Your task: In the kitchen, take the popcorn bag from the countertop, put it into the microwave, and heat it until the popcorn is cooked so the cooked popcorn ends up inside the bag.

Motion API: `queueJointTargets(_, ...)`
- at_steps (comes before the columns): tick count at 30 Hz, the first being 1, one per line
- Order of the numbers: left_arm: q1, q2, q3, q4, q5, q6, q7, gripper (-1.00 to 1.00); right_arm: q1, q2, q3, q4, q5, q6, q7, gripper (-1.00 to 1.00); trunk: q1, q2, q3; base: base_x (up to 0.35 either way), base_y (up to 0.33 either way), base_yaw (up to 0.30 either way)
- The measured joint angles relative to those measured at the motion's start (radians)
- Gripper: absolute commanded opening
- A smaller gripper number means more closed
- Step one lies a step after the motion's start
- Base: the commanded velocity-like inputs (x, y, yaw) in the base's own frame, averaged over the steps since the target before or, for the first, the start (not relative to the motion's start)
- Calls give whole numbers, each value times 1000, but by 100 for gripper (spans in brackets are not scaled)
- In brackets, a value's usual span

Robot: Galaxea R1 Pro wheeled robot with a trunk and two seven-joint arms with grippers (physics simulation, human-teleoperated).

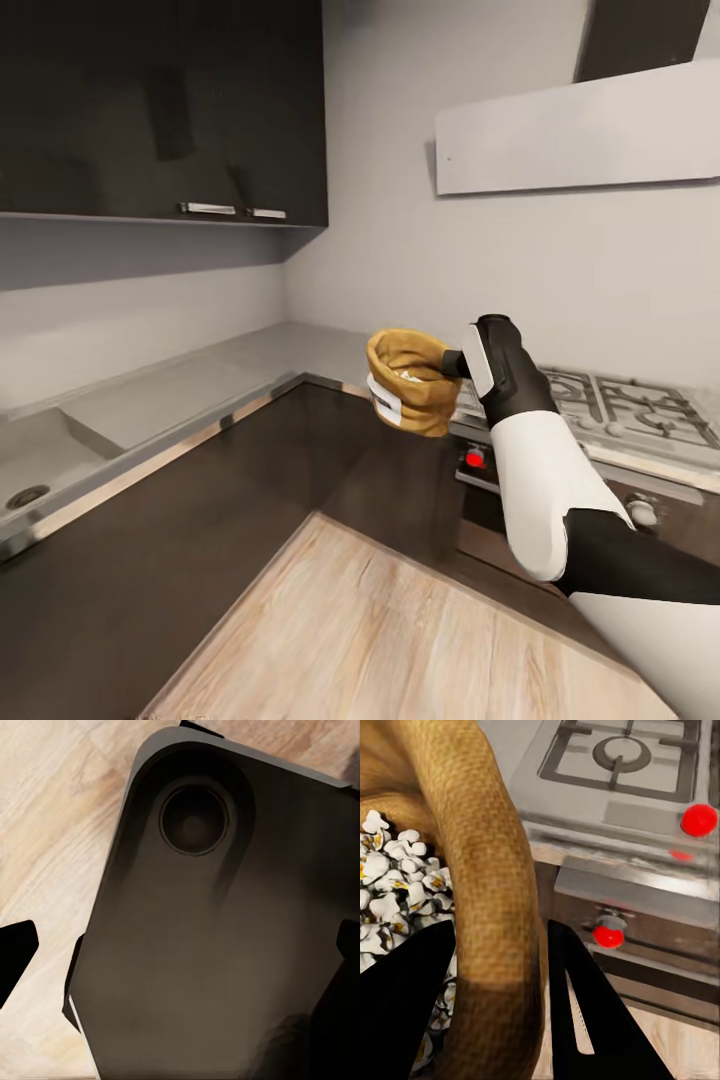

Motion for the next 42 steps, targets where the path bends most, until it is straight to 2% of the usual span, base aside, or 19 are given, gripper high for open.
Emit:
queueJointTargets(7,0,0,0,0,0,0,0,100,-2,0,-2,2,1,0,0,-100,0,0,0,-346,0,-250)
queueJointTargets(32,0,2,0,0,0,0,1,100,-2,0,-7,51,3,0,1,-100,0,0,0,-346,0,-4)
queueJointTargets(33,0,2,0,0,0,0,1,100,-2,-16,-12,51,9,0,1,-100,0,0,0,-346,0,0)
queueJointTargets(35,0,1,0,0,0,0,0,100,-2,-26,-13,51,2,0,2,-100,0,0,0,-346,0,0)
queueJointTargets(42,0,1,0,0,0,0,1,100,-2,-29,-13,51,2,0,3,-100,0,0,0,-346,0,0)
